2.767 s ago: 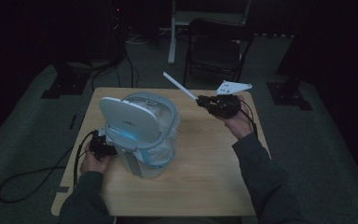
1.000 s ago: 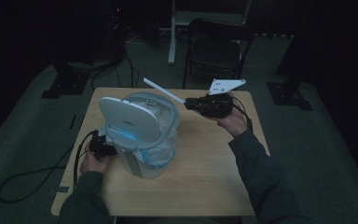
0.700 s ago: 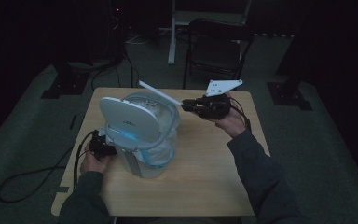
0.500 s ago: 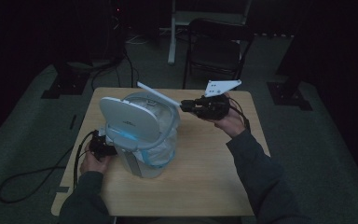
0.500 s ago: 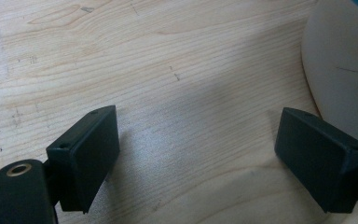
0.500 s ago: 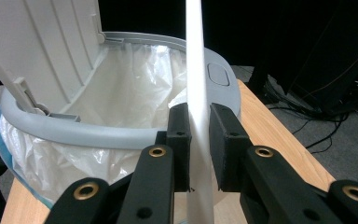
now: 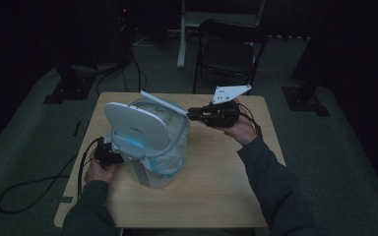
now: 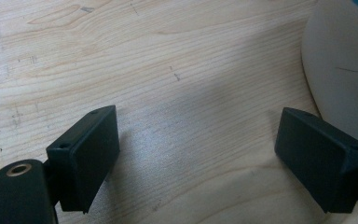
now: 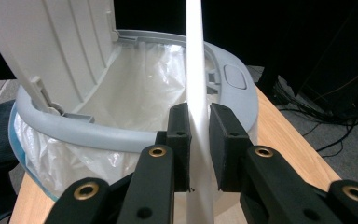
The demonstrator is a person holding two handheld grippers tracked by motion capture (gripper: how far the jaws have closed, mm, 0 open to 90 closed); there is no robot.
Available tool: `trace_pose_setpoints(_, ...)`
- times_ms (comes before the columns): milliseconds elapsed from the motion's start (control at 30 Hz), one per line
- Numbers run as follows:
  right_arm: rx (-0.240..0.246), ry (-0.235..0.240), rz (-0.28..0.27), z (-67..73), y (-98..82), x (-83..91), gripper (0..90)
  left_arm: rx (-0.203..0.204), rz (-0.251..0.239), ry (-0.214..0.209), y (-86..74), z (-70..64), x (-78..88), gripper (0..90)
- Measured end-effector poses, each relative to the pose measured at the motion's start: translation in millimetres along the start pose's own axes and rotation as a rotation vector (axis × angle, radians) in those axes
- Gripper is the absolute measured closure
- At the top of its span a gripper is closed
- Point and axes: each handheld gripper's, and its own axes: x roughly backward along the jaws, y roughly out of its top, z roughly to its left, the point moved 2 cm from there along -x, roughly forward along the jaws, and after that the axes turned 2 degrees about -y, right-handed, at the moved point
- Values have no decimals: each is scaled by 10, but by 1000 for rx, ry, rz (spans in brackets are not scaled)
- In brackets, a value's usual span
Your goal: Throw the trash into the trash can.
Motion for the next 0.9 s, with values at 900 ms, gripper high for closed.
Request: trace_pose_setpoints(900,26,43,22,71,33,-99,783,0,0,0,0,0,0,144)
